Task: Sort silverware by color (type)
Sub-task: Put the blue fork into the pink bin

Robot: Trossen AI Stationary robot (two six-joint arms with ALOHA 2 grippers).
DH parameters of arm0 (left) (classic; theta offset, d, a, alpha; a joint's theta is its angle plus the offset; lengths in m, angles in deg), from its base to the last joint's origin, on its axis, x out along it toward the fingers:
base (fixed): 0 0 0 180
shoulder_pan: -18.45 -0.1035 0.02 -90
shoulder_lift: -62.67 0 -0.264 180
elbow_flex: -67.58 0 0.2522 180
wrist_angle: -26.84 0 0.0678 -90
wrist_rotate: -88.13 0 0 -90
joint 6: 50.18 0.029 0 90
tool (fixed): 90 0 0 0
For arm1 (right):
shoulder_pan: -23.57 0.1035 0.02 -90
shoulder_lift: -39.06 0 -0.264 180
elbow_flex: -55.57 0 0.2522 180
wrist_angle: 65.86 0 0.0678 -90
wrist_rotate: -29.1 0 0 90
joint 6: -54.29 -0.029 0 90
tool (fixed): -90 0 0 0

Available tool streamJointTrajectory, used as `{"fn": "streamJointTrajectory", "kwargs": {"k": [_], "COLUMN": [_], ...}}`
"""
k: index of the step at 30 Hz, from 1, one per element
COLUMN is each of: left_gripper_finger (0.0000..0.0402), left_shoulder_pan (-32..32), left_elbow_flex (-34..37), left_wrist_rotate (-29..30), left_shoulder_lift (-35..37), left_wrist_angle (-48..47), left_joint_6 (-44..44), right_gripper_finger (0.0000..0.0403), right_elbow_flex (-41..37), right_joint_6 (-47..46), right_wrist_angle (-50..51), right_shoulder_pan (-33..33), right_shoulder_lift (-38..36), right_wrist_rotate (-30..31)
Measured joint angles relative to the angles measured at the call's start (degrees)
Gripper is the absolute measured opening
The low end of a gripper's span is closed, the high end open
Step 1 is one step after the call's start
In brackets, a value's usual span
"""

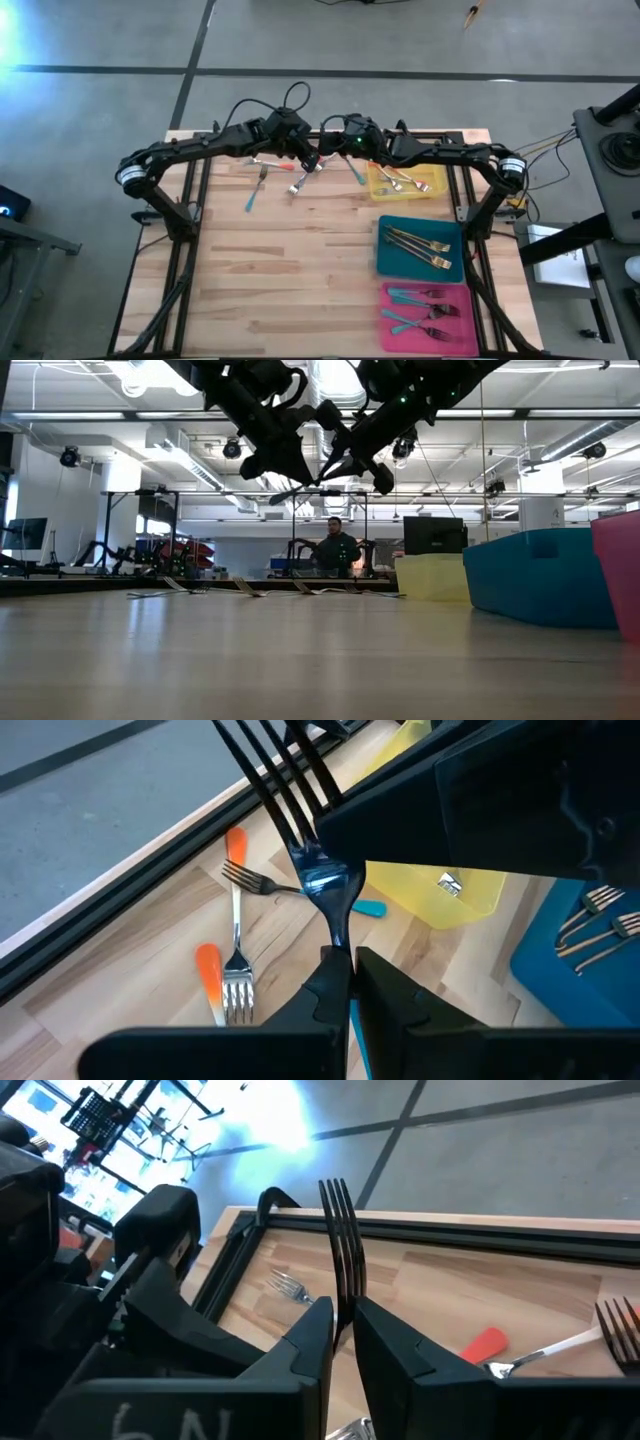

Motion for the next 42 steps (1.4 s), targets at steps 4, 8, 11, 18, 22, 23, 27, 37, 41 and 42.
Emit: {"fn": "streamJointTrajectory", "kwargs": {"k": [4, 8, 11, 18, 22, 23, 27, 37, 41, 42], "left_gripper_finger": [0.0, 0.0, 0.0, 0.0, 0.0, 0.0, 0.0, 0.0, 0.0, 0.0], "left_shoulder_pan": [0.0, 0.1, 0.2, 0.6, 1.1, 1.2, 1.7, 2.3, 2.3, 2.3], "left_elbow_flex": [0.0, 0.0, 0.0, 0.0, 0.0, 0.0, 0.0, 0.0, 0.0, 0.0], "left_wrist_rotate": [0.0, 0.0, 0.0, 0.0, 0.0, 0.0, 0.0, 0.0, 0.0, 0.0], "left_shoulder_lift": [0.1, 0.1, 0.2, 0.2, 0.2, 0.2, 0.2, 0.2, 0.2, 0.2], "left_wrist_angle": [0.0, 0.0, 0.0, 0.4, 0.5, 0.6, 0.7, 0.6, 0.5, 0.4], "left_joint_6": [0.0, 0.3, 0.4, 0.6, 1.0, 1.0, 1.0, 1.0, 0.9, 0.9], "right_gripper_finger": [0.0034, 0.0034, 0.0034, 0.0034, 0.0034, 0.0034, 0.0034, 0.0016, 0.001, 0.001], "right_elbow_flex": [0.0, 0.0, 0.0, 0.0, 0.0, 0.0, 0.0, -0.1, -0.1, -0.1], "right_joint_6": [0.0, 1.2, 1.5, 1.5, 1.5, 1.4, 1.8, 2.2, 3.9, 4.3], "right_wrist_angle": [0.0, 0.0, 0.0, 2.4, 2.9, 2.9, 2.9, 2.6, 2.5, 2.5], "right_shoulder_pan": [0.0, 0.0, 0.0, -0.2, -0.3, -0.3, -0.5, -0.6, -0.6, -0.6], "right_shoulder_lift": [0.0, 0.0, 0.0, 0.0, 0.0, 0.0, 0.0, 0.0, 0.0, 0.0], "right_wrist_rotate": [-0.1, -0.1, -0.2, -0.6, -1.6, -1.6, -1.7, -1.8, -2.5, -2.8]}}
